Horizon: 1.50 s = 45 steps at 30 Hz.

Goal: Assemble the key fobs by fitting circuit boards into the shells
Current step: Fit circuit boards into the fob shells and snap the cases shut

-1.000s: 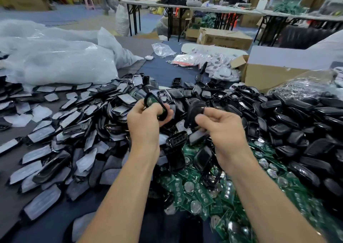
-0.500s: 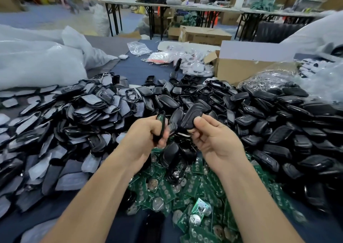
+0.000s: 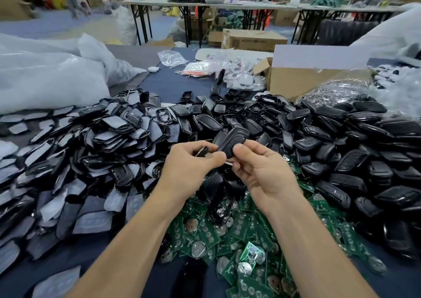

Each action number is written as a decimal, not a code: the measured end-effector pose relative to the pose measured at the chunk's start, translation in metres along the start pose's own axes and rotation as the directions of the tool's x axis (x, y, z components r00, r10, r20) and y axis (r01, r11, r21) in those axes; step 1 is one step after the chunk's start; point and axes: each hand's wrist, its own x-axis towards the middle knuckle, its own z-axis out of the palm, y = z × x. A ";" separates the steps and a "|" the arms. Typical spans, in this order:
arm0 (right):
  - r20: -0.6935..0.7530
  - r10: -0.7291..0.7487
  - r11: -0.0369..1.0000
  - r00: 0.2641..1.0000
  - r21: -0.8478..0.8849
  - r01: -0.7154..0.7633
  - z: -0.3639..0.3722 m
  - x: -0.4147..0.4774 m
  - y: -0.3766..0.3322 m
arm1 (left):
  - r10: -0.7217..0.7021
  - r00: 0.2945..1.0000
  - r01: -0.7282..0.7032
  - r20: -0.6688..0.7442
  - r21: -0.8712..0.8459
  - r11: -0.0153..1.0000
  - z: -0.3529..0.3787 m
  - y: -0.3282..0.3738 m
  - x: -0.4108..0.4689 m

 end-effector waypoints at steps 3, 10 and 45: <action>-0.037 -0.049 0.998 0.998 -0.051 0.048 0.002 -0.001 0.001 | 0.032 0.997 -0.029 -0.068 0.042 0.999 0.000 -0.004 0.002; 0.293 -0.671 0.168 0.681 -0.835 0.525 -0.004 -0.007 0.001 | 0.048 0.991 -0.024 -0.122 0.192 0.981 -0.011 -0.012 0.007; 0.257 0.184 0.967 0.949 0.123 -0.221 -0.001 -0.001 0.005 | -0.049 0.967 0.010 -0.250 -0.156 0.988 -0.009 -0.008 0.011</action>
